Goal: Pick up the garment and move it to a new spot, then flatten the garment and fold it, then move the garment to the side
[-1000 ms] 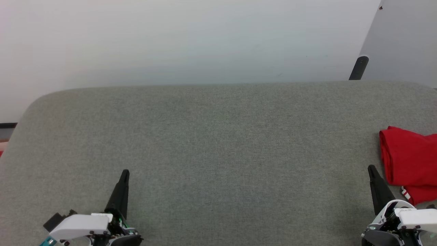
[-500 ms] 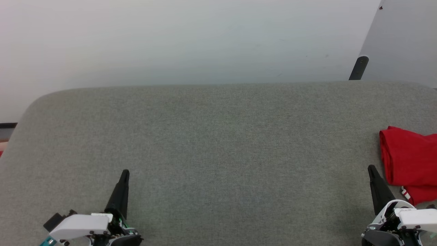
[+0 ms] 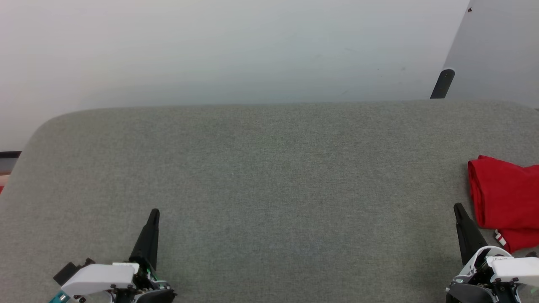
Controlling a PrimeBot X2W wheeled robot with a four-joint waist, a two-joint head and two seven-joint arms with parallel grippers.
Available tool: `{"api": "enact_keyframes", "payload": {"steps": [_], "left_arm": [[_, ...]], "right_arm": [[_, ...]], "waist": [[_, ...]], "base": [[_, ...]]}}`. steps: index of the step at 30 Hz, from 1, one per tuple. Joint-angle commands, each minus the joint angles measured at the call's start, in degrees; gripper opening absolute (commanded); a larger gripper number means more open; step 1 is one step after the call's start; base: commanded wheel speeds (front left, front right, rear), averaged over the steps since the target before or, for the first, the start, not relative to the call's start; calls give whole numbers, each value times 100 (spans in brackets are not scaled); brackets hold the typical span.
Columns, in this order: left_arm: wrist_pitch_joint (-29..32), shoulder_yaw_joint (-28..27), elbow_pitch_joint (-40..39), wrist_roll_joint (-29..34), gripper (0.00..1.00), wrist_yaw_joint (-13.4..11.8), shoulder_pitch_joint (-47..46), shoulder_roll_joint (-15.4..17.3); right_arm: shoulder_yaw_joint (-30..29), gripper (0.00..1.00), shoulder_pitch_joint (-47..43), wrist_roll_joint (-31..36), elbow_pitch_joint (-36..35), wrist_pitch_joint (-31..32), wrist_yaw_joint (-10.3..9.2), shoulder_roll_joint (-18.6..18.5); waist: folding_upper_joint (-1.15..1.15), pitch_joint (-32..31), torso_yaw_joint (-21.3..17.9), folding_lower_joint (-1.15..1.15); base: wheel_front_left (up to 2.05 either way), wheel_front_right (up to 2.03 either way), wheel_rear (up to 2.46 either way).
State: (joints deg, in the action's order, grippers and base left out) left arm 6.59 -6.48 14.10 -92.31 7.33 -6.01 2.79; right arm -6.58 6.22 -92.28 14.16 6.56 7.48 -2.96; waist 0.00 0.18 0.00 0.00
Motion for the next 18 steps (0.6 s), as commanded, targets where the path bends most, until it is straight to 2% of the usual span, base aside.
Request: {"api": "enact_keyframes", "payload": {"steps": [1, 18], "left_arm": [[8, -14, 4, -20, 0, 32, -58, 1], [8, -14, 4, -20, 0, 32, -58, 1]], "right_arm": [[10, 0, 16, -25, -2, 4, 2, 17], [10, 0, 16, -25, -2, 3, 2, 17]], "waist": [[0, 0, 0, 0], [0, 0, 0, 0]], "base": [[0, 0, 0], [0, 0, 0]]}}
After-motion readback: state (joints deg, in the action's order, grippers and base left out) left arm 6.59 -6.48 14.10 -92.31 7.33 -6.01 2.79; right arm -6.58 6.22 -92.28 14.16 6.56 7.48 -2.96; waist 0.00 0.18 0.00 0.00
